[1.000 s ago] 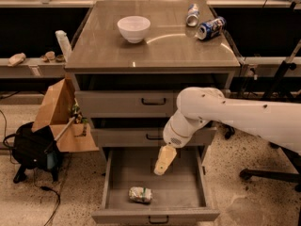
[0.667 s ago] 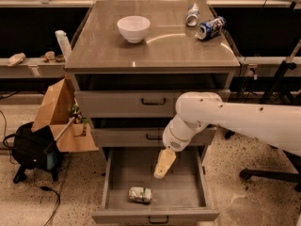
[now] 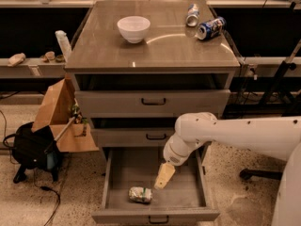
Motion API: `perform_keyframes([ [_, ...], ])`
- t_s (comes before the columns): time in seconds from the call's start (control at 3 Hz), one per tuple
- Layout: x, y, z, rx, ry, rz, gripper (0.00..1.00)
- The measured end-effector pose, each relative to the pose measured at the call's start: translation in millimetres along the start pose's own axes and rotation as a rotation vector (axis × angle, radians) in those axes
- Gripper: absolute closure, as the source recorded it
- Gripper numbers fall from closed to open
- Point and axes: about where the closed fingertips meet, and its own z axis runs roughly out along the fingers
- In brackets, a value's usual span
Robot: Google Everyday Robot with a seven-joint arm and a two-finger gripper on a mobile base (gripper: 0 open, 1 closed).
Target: Pick 7up can from bottom drawer and place on counter
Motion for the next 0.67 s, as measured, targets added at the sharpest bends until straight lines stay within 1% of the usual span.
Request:
perform_keyframes([
  [0.33, 13, -5, 32, -0.009, 0.010, 0.036, 0.00],
  [0.67, 22, -10, 63, -0.040, 0.022, 0.060, 0.00],
])
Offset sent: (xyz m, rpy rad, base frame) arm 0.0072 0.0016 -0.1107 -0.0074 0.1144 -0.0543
